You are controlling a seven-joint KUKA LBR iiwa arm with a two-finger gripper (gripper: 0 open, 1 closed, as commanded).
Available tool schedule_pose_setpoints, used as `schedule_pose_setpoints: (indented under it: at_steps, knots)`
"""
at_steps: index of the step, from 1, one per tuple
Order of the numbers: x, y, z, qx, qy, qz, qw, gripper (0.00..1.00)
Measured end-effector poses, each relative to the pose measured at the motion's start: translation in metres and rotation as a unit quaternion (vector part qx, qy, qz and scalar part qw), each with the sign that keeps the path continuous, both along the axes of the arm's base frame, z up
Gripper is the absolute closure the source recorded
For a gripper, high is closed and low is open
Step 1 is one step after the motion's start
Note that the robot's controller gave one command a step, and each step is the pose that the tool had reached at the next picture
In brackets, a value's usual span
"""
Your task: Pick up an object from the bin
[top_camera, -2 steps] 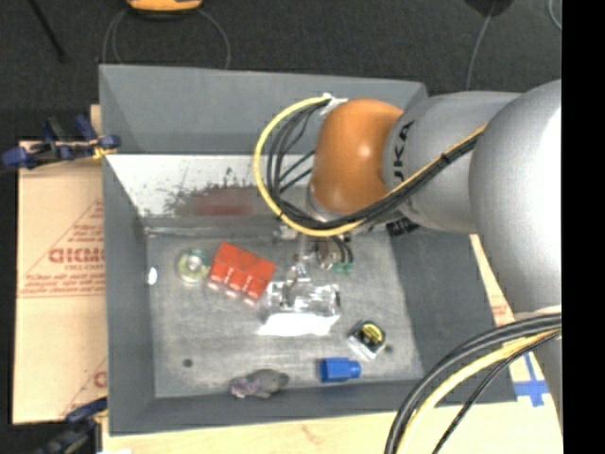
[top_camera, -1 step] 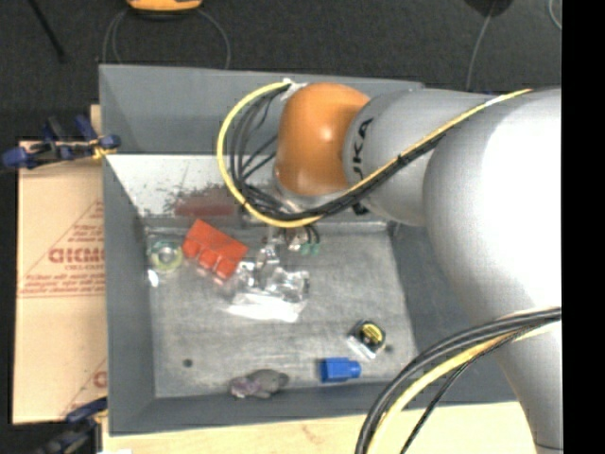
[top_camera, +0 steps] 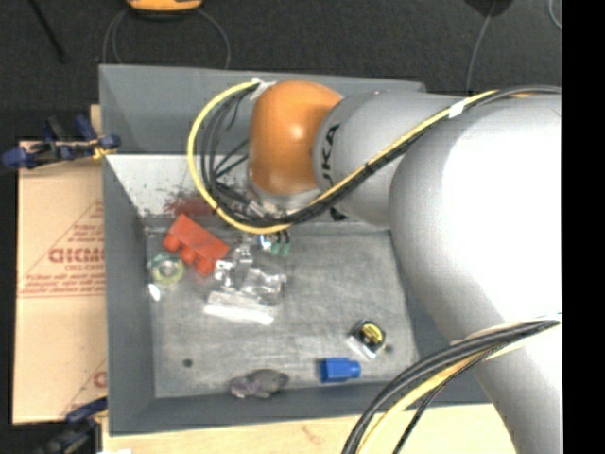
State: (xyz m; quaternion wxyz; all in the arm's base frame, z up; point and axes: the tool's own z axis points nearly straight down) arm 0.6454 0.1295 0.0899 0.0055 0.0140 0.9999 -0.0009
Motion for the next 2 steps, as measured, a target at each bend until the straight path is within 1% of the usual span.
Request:
schedule_pose_setpoints:
  at_steps: [1,2]
  knots:
    - [-0.0149,0.0014,-0.0004,0.003,-0.0079,-0.077,0.997,0.0]
    - [-0.0191,0.0061,-0.0011,0.004,0.0023,-0.075,0.9972,1.0]
